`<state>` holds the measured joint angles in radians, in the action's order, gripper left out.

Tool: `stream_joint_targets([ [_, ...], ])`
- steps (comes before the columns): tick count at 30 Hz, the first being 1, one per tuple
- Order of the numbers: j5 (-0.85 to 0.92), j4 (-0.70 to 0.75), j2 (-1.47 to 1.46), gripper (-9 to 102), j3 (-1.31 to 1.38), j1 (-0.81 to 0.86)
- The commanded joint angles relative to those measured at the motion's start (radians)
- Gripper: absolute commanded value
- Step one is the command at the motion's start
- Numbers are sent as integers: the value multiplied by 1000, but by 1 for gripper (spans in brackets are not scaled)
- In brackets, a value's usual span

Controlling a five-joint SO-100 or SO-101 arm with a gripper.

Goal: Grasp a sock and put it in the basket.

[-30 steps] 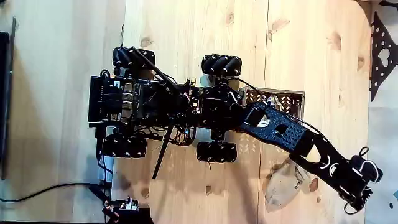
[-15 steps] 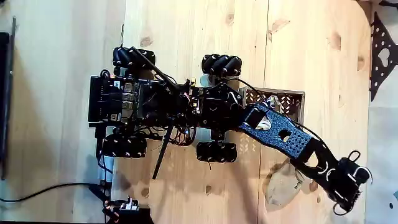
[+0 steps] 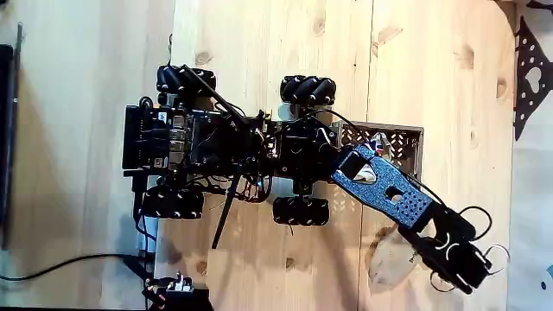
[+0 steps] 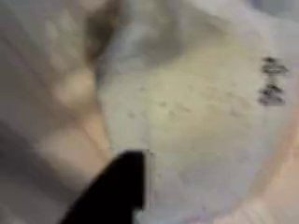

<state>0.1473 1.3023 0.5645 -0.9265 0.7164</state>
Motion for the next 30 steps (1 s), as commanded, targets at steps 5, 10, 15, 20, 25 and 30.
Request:
stream_joint_targets([
  [5,57,-54,-48,45,37,14],
  [10,48,-146,-83,54,37,6],
  [15,57,-288,-137,55,37,2],
  [20,63,-281,-176,59,38,-9],
  [25,114,-143,-187,62,38,-2],
  [30,184,-207,-253,63,38,15],
])
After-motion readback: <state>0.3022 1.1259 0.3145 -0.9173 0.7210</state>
